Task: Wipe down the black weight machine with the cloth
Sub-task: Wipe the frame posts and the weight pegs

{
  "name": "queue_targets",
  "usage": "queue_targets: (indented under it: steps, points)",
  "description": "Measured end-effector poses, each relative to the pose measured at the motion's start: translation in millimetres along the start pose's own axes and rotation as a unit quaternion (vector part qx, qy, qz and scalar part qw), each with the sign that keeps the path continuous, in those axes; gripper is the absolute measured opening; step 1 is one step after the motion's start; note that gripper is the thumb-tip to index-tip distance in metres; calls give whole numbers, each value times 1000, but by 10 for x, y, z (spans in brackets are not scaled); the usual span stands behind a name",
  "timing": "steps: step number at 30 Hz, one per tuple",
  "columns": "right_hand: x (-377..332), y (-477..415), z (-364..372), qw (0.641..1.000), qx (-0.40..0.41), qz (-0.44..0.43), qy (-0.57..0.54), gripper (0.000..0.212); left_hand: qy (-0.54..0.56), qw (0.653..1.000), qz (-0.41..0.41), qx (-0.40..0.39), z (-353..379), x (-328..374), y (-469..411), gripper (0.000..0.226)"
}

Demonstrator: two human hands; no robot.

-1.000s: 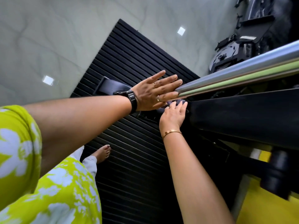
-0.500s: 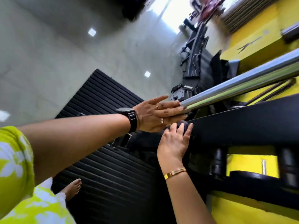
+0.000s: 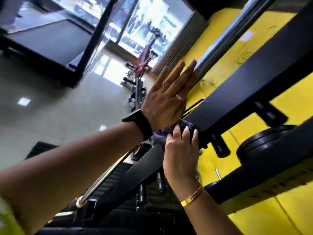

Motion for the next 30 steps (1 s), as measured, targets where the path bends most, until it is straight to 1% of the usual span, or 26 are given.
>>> queue_targets:
  steps: [3,5,8,10,14,17,19,21,23,24,25,27,28,30]
  points:
    - [328,-279,-408,998,59,30,15,38,9,1000,11,23,-114,45,-592,56]
    - [563,-463,-663,994,92,60,29,41,14,1000,25,13,-125,77,-836,60]
    - [826,-697,-954,982,145,115,44,38,15,999,40,-15,-82,92,-928,56]
    - [860,-771,-994,978,153,133,48,39,15,998,48,-35,-50,67,-838,55]
    - [673,-589,-711,985,121,115,49,47,21,995,75,-68,-45,-5,-466,57]
    - [376,-285,-362,991,106,82,-2,46,30,991,89,-97,-63,-75,-65,57]
    - [123,-68,-85,995,80,50,-26,44,30,989,83,-119,-63,-89,223,59]
    - [-120,128,176,998,55,23,-30,36,32,987,73,-141,-63,-100,514,59]
    - [-328,270,385,999,21,5,-41,41,27,982,64,-173,-79,-124,818,57]
    - [-414,320,471,999,1,0,-48,41,19,979,53,-195,-87,-156,979,56]
    - [-506,385,535,998,-22,-6,-60,36,11,974,32,-222,-119,-205,1172,56]
    - [-625,468,600,993,-80,-11,-83,13,-5,962,-19,-274,-199,-315,1514,55]
    - [-686,528,610,987,-108,-14,-117,3,-13,953,-43,-300,-268,-357,1681,55]
    - [-789,668,684,969,-160,-9,-189,14,-21,938,-84,-337,-399,-424,1947,51]
Point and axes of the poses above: each hand's wrist, its own y-axis away from the middle knuckle, its own z-axis out of the palm, x = y × z, the point moved 4 cm from there along -y, towards the middle knuckle, and after that the axes turned 7 degrees about z, right-handed, at the moved point
